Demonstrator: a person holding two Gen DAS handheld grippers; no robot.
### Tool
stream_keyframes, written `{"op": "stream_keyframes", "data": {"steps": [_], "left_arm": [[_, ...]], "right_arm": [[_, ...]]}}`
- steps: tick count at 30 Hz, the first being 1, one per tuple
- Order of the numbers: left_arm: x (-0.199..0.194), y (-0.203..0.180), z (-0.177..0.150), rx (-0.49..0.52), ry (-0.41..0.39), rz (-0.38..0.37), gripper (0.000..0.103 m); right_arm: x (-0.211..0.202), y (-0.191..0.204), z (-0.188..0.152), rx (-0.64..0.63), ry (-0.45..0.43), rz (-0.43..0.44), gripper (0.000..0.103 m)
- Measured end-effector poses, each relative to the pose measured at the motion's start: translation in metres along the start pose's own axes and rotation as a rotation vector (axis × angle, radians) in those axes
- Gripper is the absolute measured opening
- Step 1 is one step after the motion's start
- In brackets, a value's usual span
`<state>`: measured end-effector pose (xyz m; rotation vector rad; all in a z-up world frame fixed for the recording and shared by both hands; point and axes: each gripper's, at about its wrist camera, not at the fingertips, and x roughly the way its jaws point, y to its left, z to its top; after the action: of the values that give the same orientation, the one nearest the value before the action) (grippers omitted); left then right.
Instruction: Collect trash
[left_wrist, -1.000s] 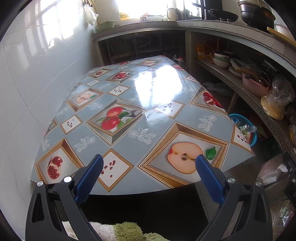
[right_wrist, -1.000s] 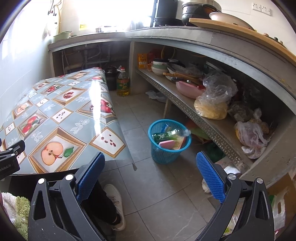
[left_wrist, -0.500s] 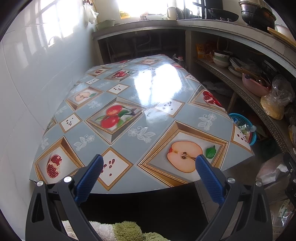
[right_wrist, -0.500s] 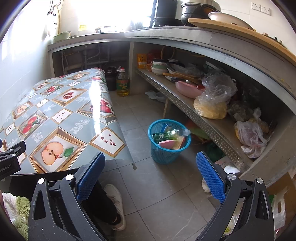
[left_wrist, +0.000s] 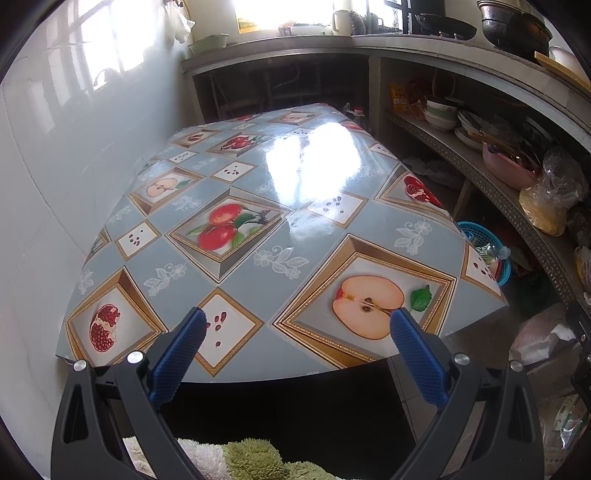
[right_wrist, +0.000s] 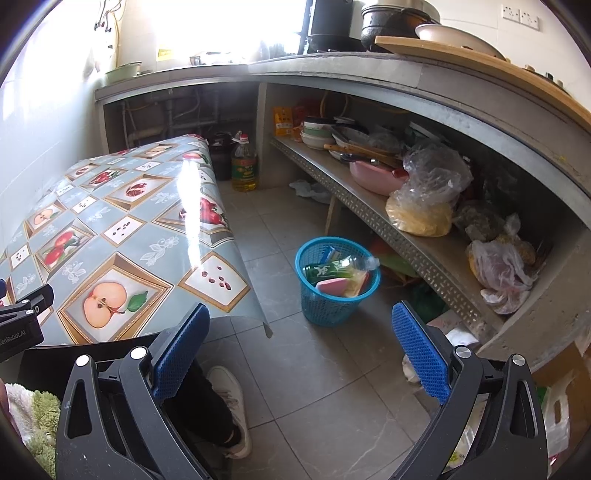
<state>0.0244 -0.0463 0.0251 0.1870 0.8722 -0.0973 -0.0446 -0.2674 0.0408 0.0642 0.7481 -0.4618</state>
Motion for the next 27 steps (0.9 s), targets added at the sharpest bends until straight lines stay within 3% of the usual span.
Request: {"op": "stream_keyframes", "data": {"steps": [27], "left_arm": [[0.0027, 0.0046, 0.0003, -0.005, 0.009, -0.006, 0.098]], "right_arm": [[-0.0013, 0.0063, -0.0007, -0.005, 0.003, 0.008, 0.095]]}}
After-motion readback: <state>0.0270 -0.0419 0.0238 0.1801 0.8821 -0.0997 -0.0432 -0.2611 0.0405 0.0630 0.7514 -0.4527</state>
